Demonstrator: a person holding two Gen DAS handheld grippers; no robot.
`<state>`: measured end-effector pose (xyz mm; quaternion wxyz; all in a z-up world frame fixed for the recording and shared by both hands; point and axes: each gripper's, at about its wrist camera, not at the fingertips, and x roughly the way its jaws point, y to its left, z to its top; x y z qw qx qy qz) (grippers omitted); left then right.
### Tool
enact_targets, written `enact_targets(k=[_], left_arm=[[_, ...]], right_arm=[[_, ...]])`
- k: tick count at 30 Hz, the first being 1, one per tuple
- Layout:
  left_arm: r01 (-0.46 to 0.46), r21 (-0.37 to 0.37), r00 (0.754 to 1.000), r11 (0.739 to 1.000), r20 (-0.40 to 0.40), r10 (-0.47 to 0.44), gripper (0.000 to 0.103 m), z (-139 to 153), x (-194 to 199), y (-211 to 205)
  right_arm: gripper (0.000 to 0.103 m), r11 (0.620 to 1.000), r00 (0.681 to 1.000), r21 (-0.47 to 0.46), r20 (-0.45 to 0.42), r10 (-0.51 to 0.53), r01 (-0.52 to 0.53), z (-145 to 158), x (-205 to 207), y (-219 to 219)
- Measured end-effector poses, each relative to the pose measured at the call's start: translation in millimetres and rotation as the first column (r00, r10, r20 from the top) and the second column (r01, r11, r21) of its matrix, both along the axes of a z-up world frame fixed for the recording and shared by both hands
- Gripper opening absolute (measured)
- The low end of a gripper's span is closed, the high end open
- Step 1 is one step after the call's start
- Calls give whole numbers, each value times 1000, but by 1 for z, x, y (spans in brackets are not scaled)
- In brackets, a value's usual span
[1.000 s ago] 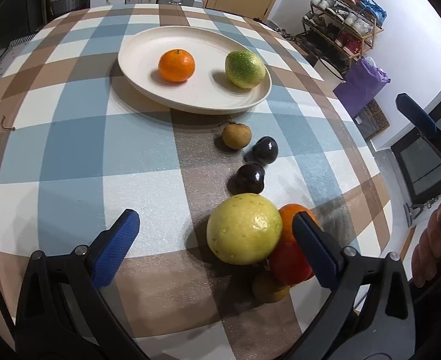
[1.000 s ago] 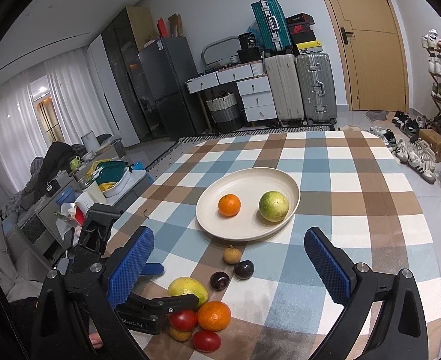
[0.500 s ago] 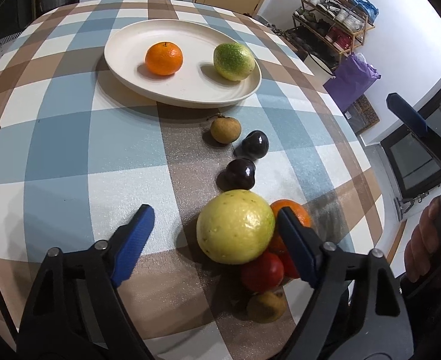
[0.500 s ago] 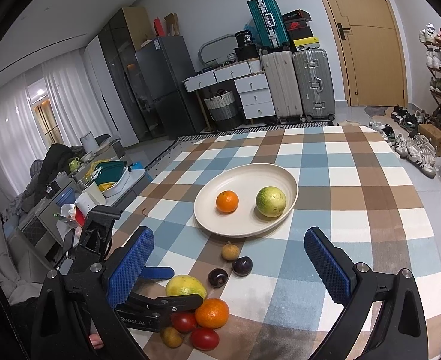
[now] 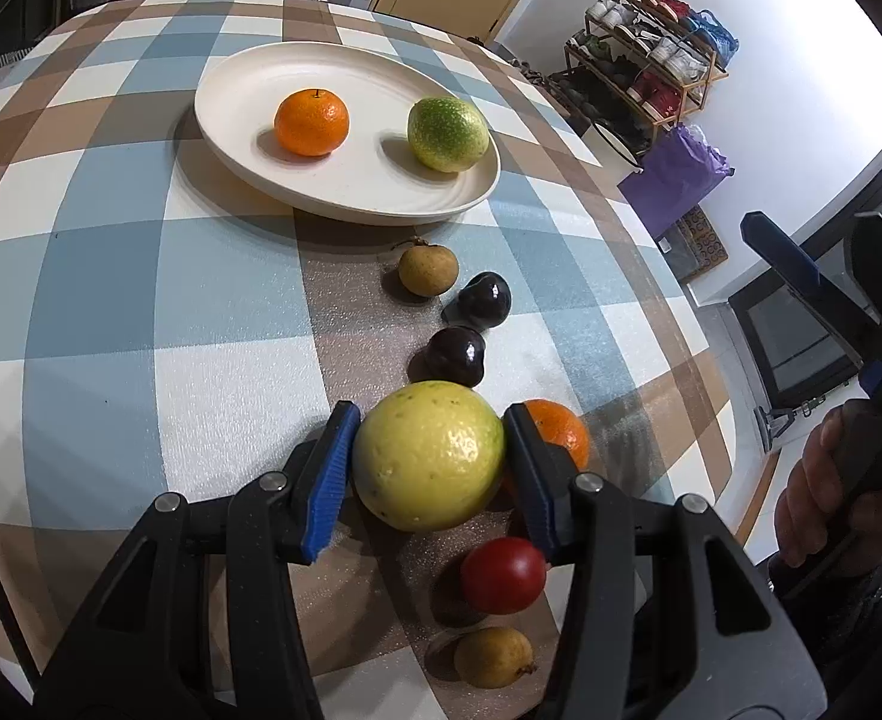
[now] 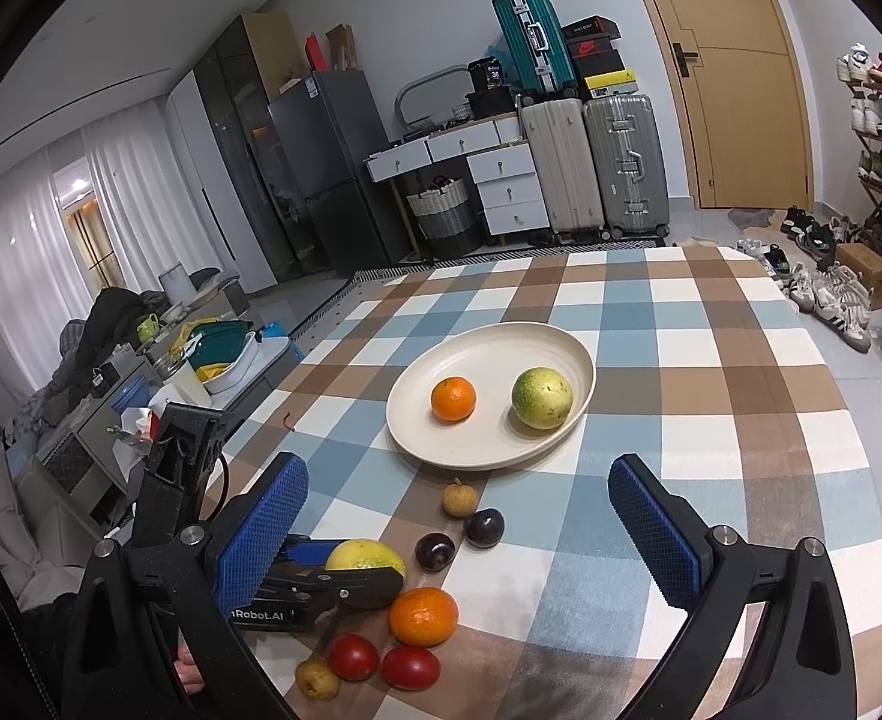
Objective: Organize fruits
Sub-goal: 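Close the left gripper around the large yellow citrus, then lift the yellow citrus with the left gripper while the right gripper grasps the second mandarin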
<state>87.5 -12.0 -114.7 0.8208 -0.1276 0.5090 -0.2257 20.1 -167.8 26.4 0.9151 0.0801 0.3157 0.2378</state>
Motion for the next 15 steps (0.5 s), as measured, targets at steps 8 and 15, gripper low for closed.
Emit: enact_targets(k=[8,15], left_arm=[[-11,-5,1000,1000,-3,11,47,0,0,3],[-30,-5,1000,1000,1,30,47,3,1,12]], right_arm=[[102,1000,1000,-1,-4,5,-5,-3,-1,-1],[102,1000,1000,4,-21,7,-7,-10,-4,-2]])
